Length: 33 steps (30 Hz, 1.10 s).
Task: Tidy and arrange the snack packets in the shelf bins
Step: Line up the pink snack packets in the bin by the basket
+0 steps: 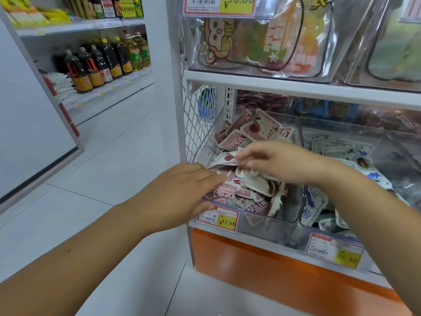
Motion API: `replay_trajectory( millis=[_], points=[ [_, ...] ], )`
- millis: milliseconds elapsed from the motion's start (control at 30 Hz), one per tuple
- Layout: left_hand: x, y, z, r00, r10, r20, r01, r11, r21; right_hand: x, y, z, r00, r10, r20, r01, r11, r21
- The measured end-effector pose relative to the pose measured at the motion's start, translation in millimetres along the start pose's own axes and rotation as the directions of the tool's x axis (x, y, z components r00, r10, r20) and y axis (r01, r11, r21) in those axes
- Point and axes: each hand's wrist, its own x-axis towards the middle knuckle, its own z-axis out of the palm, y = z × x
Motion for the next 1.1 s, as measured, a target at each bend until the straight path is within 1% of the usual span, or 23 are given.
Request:
replay_trajectory(
  millis=[33, 67, 133, 167, 233, 267, 333, 400, 600, 733, 833, 867, 967, 1033, 1100],
  points=[
    [0.7, -1.0, -0.3, 1.000, 0.005, -0.013, -0.006, 1.000, -0.013, -2.7, 3.6, -10.8, 0.997, 0.008, -0.075, -0.016, 0.994, -0.108],
    [1.5, -1.5, -0.6, 1.000, 0.016, -0.019, -0.016, 0.999, -0.028, -5.3, 8.7, -19.7, 0.995, 0.036, -0.091, -0.055, 0.977, -0.208],
    [3.1, -2.3, 0.1, 0.999, 0.030, -0.020, -0.031, 0.999, -0.040, -9.0, 18.2, -27.3, 0.991, 0.132, -0.032, -0.134, 0.913, -0.385],
    [3.7, -2.1, 0.4, 1.000, 0.023, -0.014, -0.023, 0.999, -0.048, -7.9, 22.5, -24.9, 0.986, 0.164, -0.012, -0.151, 0.873, -0.463],
    [5.2, -1.6, -0.7, 1.000, 0.004, -0.007, -0.005, 0.997, -0.073, -2.3, 27.7, -14.7, 0.987, 0.158, -0.037, -0.150, 0.801, -0.579],
    [5.7, -1.7, -1.6, 1.000, 0.000, -0.002, 0.000, 0.996, -0.085, 1.5, 29.3, -11.1, 0.987, 0.144, -0.065, -0.153, 0.778, -0.609],
    [6.1, -1.8, -3.5, 1.000, -0.001, 0.007, 0.001, 0.994, -0.106, 8.3, 31.8, -9.4, 0.987, 0.121, -0.104, -0.159, 0.773, -0.615],
    [5.7, -1.9, -3.9, 1.000, 0.002, 0.001, -0.002, 0.994, -0.111, 10.9, 30.5, -9.1, 0.986, 0.128, -0.110, -0.168, 0.776, -0.609],
    [4.5, -2.1, -5.3, 1.000, 0.011, 0.009, -0.009, 0.991, -0.135, 9.1, 28.8, -9.5, 0.984, 0.155, -0.082, -0.170, 0.732, -0.659],
    [4.5, -5.1, -4.9, 1.000, 0.016, 0.022, -0.012, 0.987, -0.158, 8.8, 26.7, -5.2, 0.987, 0.158, -0.041, -0.141, 0.698, -0.702],
    [4.7, -6.4, -1.9, 1.000, 0.021, 0.012, -0.020, 0.990, -0.136, 13.0, 27.8, -2.0, 0.985, 0.146, -0.090, -0.170, 0.756, -0.633],
    [4.8, -6.5, -0.8, 1.000, 0.021, 0.002, -0.020, 0.992, -0.128, 14.0, 28.2, -0.9, 0.984, 0.145, -0.100, -0.175, 0.741, -0.648],
    [4.6, -5.7, -0.6, 0.999, 0.030, -0.025, -0.034, 0.990, -0.134, 14.6, 28.3, 3.2, 0.981, 0.177, -0.081, -0.179, 0.656, -0.734],
    [4.8, -4.8, -2.3, 0.998, 0.049, -0.032, -0.053, 0.989, -0.140, 14.0, 26.2, 4.2, 0.978, 0.194, -0.075, -0.185, 0.643, -0.743],
    [5.0, -4.2, -1.8, 0.997, 0.057, -0.052, -0.064, 0.989, -0.137, 13.5, 23.0, 3.5, 0.977, 0.205, -0.055, -0.179, 0.657, -0.733]
  ],
)
